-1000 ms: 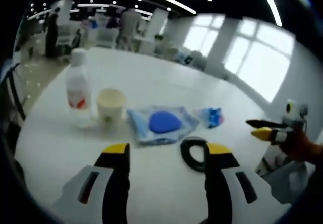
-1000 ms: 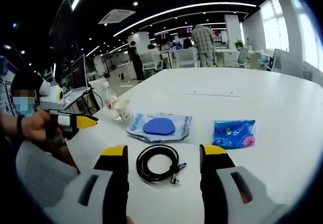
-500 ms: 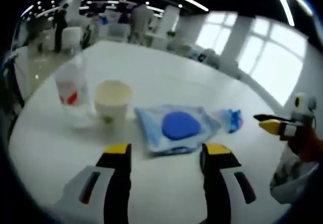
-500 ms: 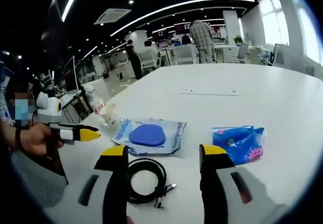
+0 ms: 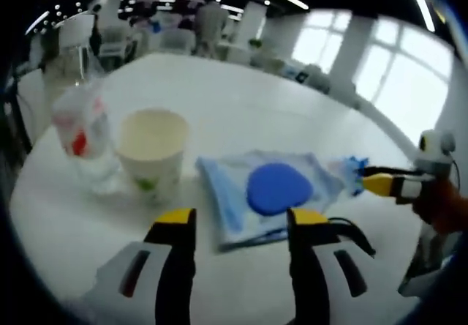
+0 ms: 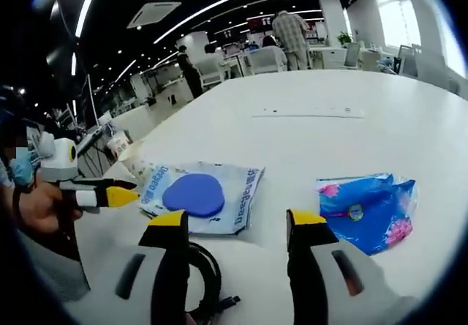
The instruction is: Arrange the tabletop items into an orderly group along one side of the table until the central work area is clear of visible clutter.
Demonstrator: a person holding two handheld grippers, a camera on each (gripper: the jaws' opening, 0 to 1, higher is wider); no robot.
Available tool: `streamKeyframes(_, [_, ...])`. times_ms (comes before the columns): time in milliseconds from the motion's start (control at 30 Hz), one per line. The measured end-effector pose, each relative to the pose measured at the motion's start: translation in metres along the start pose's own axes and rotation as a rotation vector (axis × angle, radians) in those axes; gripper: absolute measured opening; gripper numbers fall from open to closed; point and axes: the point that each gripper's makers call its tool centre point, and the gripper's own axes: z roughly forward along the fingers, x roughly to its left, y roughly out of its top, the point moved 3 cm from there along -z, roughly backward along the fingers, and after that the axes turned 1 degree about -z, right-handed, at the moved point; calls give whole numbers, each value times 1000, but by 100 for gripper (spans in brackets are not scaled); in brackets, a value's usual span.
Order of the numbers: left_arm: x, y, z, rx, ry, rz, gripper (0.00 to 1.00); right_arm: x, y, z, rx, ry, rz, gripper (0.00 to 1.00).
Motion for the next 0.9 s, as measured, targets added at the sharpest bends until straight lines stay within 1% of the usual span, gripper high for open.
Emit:
streamKeyframes(67, [2,-1,4,6,5,0,45,-2,-2,6,11,1,19,52])
streamKeyframes(100, [0,-1,1,13,10,6,45,-2,-2,9,11,1,22,52])
streamKeyframes(200, [5,-7,9,37,18,8,42,0,-4,15,29,11,17,50])
streamKeyframes(267, [6,-8,10,40,19,3,40,0,-6,18,41,13,15,47])
streamKeyframes(367, [5,-9,10,49,25,-2,36,-3,-13,23,75,2,19,43])
streamKeyframes(433, [5,-11,12,57,30,-4,32,-2,-16,25,84,10,23,39])
streamKeyframes(467, [5,-12,13,61,32,-10,29,-1,-17,26,92,15,25,36])
streamKeyframes(500, [5,-12,13,65,32,-21,26,2,-18,26,98,26,33,29])
streamKeyframes(567, [5,-13,12,68,38,-28,23,5,-17,27,85,42,48,21])
streamKeyframes(667, [5,-16,12,77,56,-14,17,5,-17,28,89,34,36,18])
streamKeyframes(800, [6,-18,12,86,70,-23,7,4,-18,27,90,37,51,4])
streamKeyframes(833, [8,-19,12,84,74,-31,4,3,-18,27,90,34,55,2])
streamKeyframes(900, [8,-19,12,82,78,-37,2,2,-20,25,91,42,64,2])
